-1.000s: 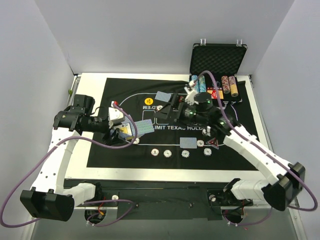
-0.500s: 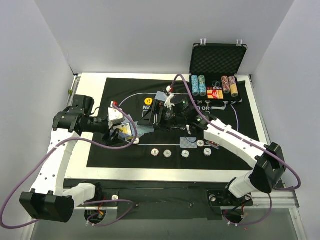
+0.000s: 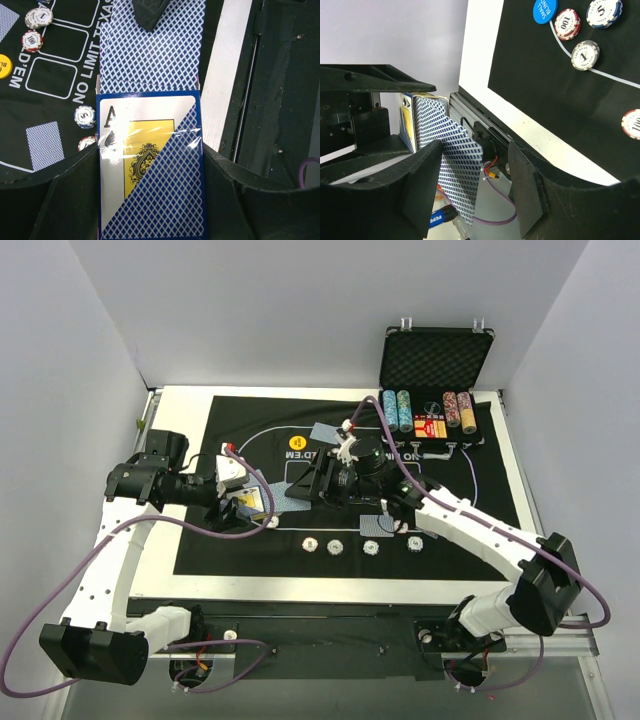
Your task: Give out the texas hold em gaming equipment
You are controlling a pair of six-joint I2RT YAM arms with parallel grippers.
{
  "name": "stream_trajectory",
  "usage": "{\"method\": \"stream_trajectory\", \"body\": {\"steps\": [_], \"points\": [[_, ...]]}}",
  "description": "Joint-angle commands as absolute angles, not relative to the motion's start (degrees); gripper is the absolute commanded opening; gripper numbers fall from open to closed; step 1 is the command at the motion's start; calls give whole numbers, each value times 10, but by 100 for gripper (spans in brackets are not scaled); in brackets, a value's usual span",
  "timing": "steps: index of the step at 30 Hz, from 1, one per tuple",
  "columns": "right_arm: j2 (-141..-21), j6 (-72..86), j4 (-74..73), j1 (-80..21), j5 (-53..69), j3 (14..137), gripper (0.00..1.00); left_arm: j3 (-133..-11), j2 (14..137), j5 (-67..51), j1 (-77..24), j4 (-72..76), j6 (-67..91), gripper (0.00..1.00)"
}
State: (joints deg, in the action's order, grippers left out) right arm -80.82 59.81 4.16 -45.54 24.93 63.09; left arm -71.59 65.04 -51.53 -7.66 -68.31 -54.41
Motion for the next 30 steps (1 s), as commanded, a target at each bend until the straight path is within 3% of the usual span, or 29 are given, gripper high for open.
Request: {"method": "stream_trajectory", "body": {"steps": [1, 8, 17, 30], "points": [[-775, 605, 66, -450, 258, 619, 49, -736, 635, -550, -75, -661, -543, 12], [-756, 613, 69, -439, 260, 612, 42, -734, 633, -549, -74, -660, -544, 12], [-738, 668, 130, -417, 282, 578, 11, -731, 631, -546, -74, -658, -544, 12], [-695, 657, 99, -379, 300, 563, 9, -729, 631, -547, -73, -656, -543, 12]]}}
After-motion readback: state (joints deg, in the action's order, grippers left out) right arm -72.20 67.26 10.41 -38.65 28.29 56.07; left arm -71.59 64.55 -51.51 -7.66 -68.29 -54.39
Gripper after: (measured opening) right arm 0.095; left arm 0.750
